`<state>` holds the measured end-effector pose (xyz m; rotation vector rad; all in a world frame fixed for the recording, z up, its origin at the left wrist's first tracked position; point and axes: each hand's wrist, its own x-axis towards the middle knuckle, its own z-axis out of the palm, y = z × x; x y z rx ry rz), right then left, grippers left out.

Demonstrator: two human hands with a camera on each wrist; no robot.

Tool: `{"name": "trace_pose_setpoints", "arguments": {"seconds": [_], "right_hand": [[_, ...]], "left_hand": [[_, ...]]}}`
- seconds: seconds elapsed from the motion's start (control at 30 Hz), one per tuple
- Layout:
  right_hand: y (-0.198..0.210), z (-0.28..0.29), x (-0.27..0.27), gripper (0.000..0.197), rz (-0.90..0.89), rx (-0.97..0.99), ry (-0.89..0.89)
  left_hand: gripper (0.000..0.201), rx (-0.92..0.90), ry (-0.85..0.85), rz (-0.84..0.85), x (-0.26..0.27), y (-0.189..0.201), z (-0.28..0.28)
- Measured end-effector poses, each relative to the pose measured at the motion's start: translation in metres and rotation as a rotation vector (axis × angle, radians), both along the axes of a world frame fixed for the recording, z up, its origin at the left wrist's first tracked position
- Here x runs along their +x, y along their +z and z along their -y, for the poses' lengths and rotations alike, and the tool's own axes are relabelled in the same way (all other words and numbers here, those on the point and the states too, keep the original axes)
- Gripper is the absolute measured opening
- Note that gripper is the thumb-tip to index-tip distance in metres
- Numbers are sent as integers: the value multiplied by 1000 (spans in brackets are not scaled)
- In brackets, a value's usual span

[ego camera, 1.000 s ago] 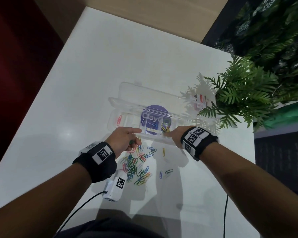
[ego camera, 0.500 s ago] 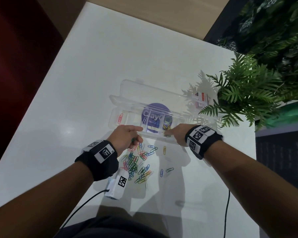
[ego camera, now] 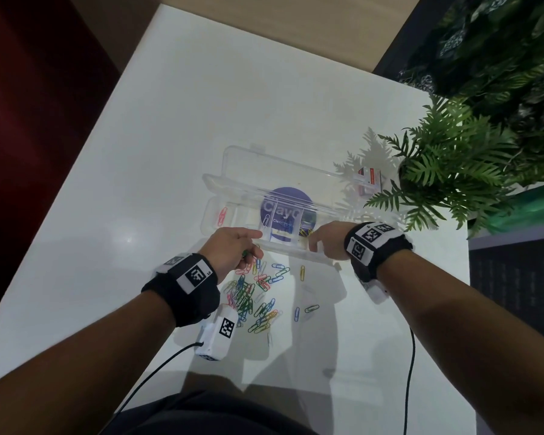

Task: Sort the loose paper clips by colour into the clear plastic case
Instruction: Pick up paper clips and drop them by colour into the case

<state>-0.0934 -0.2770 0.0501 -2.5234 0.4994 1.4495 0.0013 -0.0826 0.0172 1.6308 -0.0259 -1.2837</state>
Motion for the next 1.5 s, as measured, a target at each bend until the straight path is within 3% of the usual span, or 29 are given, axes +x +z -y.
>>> {"name": "trace_pose_setpoints", "arguments": {"seconds": [0.27, 0.43, 0.53, 0.6, 0.73, 0.97, 1.17, 1.27, 1.37, 1.5], "right_hand": [[6, 4, -11, 28, 135, 114, -189], [-2, -2, -24, 12, 326, 73, -281], [4, 5, -33, 9, 448, 82, -424], [11, 15, -40, 10, 561, -14, -523], [16, 25, -51, 16, 561, -186, -562], [6, 12, -56, 23, 476, -221, -580], [36, -13, -62, 11, 831, -87, -711], [64, -51, -59, 3, 1014, 99, -689], [83, -85, -54, 6, 1063, 262, -623], [85, -110, -46, 22, 1005, 144, -406]], "left_hand": [[27, 29, 36, -16, -3, 0, 0], [28, 43, 51, -25, -4, 4, -1], [28, 45, 49, -30, -4, 7, -1], [27, 32, 61, -47, -5, 10, -3], [23, -73, 108, -116, -6, 19, -4], [24, -279, 226, -354, -12, 48, -3], [41, -377, 222, -492, -21, 66, -10], [52, -392, 209, -518, -24, 73, -13], [56, -401, 201, -500, -28, 78, -15], [59, -443, 147, -476, -32, 80, -21]]}}
